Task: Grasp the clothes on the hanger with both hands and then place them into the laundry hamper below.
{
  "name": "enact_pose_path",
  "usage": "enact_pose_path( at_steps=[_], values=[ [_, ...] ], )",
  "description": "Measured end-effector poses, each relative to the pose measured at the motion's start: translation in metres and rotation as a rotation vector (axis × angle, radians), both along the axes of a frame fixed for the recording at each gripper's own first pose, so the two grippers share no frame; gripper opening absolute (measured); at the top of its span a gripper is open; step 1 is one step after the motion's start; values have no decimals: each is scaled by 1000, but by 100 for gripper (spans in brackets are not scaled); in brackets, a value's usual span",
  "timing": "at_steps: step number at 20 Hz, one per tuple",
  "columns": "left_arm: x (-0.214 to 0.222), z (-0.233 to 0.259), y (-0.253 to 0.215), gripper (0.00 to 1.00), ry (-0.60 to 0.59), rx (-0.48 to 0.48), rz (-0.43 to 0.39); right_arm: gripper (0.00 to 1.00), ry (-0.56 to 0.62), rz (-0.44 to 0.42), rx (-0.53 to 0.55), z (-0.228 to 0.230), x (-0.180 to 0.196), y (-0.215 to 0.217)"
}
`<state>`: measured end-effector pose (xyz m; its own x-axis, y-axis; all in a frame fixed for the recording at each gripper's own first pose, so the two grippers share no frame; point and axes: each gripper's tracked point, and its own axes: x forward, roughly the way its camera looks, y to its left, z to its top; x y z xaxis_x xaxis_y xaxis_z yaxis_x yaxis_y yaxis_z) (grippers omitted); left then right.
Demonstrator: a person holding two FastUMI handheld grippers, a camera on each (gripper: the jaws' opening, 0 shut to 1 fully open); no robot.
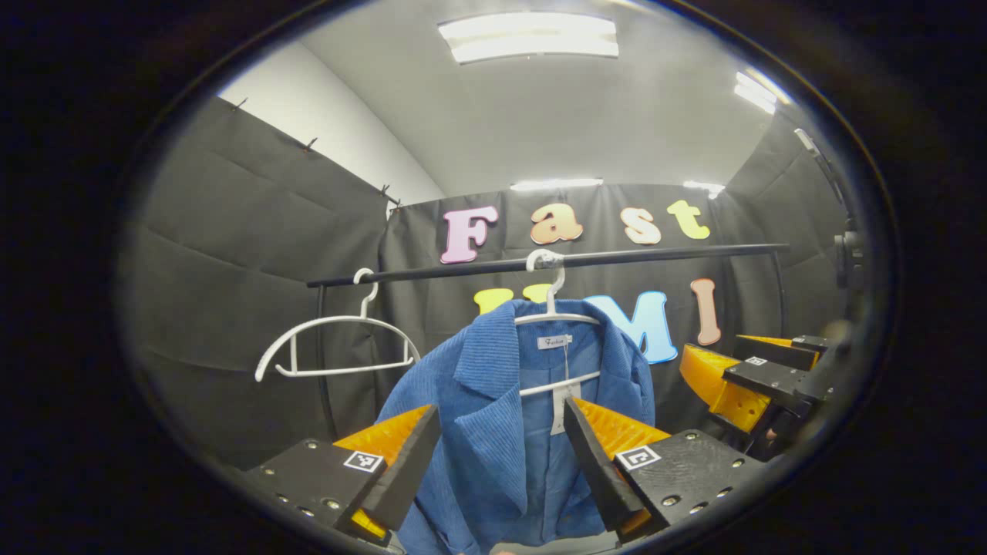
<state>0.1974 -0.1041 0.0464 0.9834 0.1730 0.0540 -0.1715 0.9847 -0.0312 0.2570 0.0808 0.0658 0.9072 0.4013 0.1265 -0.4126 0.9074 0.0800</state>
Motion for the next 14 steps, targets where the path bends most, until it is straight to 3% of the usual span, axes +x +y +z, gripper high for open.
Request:
enact_pose_path(
  at_steps=[6,8,9,11,12,13,14],
  values=[
    [23,-24,-7,93,37,28,57,95,51,79,-22,-27,25,20],
    [32,-32,-7,99,45,35,77,94,64,107,-20,-34,31,29],
    [35,-34,-6,93,47,39,90,94,67,122,-18,-36,33,34],
    [43,-41,-2,93,47,44,117,94,59,147,-19,-38,40,43],
    [46,-44,-2,99,48,42,127,94,53,154,-22,-40,43,46],
    [49,-46,-2,99,48,41,135,94,53,158,-28,-43,47,49],
    [50,-50,-1,93,51,44,145,94,56,163,-33,-48,50,52]
  ],
)
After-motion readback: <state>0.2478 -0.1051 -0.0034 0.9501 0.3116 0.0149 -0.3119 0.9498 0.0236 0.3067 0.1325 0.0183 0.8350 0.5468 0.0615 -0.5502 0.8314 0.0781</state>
